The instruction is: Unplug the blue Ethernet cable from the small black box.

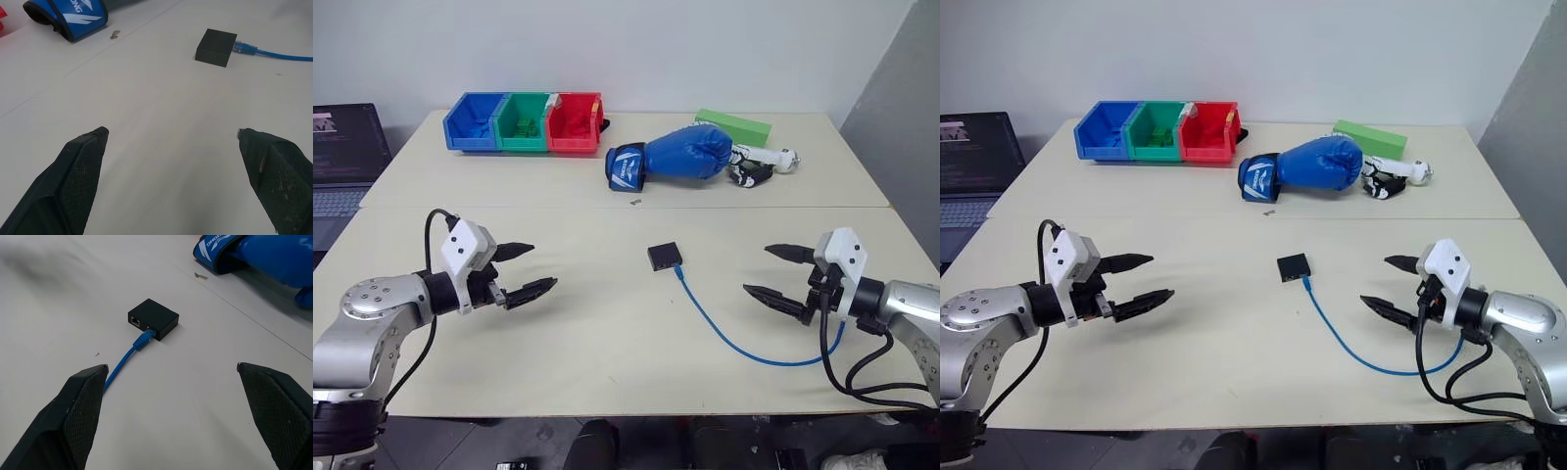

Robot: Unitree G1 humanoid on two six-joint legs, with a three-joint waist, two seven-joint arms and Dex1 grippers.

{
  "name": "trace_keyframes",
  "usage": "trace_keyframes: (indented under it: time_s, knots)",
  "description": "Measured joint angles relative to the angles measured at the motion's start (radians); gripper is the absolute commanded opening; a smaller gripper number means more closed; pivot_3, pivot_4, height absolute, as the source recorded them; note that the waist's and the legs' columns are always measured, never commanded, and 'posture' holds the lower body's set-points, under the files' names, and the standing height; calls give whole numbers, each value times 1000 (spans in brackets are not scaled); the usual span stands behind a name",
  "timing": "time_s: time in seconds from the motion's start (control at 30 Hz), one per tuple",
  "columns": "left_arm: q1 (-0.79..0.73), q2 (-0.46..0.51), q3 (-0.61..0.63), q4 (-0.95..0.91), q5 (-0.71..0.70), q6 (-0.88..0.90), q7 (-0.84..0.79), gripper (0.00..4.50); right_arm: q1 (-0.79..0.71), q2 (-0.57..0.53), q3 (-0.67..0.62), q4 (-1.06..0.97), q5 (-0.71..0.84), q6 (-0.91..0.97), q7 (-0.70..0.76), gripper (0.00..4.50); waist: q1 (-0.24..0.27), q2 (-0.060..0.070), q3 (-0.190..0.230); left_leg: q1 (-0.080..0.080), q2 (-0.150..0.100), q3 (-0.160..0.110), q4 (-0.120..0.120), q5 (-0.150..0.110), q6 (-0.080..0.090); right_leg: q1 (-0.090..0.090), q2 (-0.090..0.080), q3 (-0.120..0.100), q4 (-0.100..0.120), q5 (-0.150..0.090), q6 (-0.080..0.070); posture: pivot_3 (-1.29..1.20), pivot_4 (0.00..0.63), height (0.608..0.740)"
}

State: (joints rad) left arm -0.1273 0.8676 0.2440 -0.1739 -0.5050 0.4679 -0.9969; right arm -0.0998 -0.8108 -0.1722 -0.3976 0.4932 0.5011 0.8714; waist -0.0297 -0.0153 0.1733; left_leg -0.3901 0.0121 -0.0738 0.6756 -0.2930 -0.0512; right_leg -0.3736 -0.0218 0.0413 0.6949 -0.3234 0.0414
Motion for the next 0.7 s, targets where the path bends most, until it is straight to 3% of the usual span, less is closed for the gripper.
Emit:
trace_keyframes:
  time_s: [0.7]
  knots:
    - [18,-1,0,-49,-10,9,-9,4500,4,4,39,-37,-2,13,-7,4476,0,0,0,0,0,0,0,0,0,0,0,0,0,0,0,0,150,740]
